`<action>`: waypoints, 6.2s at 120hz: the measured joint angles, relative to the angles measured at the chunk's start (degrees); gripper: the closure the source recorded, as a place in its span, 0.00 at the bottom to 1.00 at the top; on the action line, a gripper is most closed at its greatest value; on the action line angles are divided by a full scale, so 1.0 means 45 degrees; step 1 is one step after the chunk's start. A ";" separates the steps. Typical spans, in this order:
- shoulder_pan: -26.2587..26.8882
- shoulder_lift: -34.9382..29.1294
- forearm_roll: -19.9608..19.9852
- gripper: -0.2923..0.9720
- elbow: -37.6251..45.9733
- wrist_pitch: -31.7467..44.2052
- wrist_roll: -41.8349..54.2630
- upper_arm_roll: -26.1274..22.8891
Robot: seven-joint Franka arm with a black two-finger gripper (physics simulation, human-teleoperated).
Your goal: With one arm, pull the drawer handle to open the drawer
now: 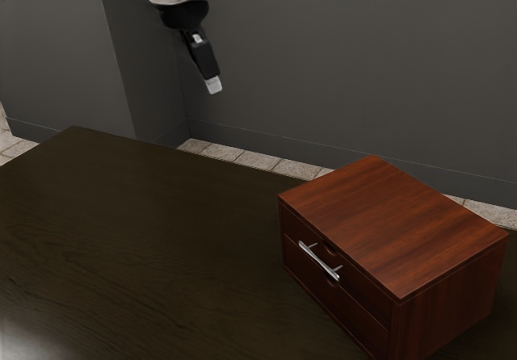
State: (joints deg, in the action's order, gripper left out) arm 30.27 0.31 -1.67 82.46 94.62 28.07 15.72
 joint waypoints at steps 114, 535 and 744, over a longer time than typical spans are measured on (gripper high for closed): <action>-0.3832 0.0464 -0.0831 0.23 -0.3090 -0.2431 0.3437 -0.3020; -0.1146 0.0783 0.3029 0.50 0.9736 1.2457 1.4630 -0.4881; -0.1503 0.0382 0.2491 0.75 1.1039 1.2960 1.4543 -0.4935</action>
State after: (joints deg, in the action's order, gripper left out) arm 23.51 2.02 9.54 132.14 152.94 93.52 -6.49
